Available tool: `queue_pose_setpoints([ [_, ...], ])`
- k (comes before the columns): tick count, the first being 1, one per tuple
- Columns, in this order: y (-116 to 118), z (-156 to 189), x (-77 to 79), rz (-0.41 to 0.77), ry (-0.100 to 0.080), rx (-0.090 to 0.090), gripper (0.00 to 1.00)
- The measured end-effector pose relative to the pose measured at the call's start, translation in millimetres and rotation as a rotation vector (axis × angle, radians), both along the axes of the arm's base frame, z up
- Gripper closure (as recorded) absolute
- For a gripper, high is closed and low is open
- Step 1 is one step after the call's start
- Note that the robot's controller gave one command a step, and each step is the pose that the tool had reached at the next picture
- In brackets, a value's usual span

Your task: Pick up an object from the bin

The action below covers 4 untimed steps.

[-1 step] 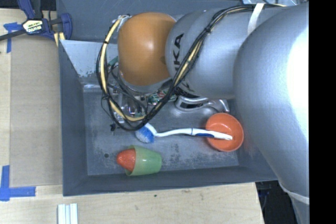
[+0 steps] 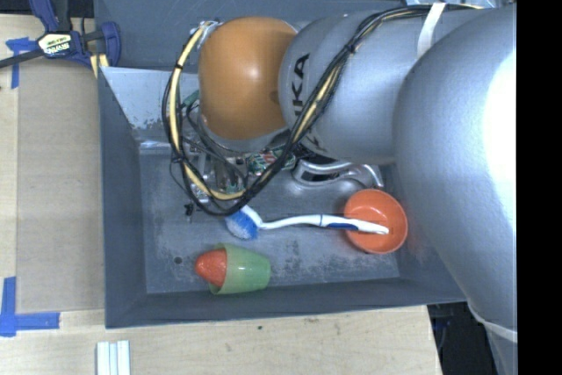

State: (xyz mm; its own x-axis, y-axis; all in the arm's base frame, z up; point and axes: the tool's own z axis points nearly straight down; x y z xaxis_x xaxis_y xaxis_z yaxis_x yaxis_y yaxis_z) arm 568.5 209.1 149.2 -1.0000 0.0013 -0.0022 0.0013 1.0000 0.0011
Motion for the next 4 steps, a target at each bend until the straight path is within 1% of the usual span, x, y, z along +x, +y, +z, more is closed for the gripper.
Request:
queue_pose_setpoints([
  [1,-80.8,-79.3,5.4,-0.068,0.006,-0.003,0.00],
  [2,-75.5,-13.8,18.5,0.089,-0.009,0.001,0.00],
  [3,-172.8,-48.9,8.8,-0.068,0.004,-0.004,0.00],
  [4,-147.4,-77.2,25.6,0.074,-0.004,0.001,0.00],
])
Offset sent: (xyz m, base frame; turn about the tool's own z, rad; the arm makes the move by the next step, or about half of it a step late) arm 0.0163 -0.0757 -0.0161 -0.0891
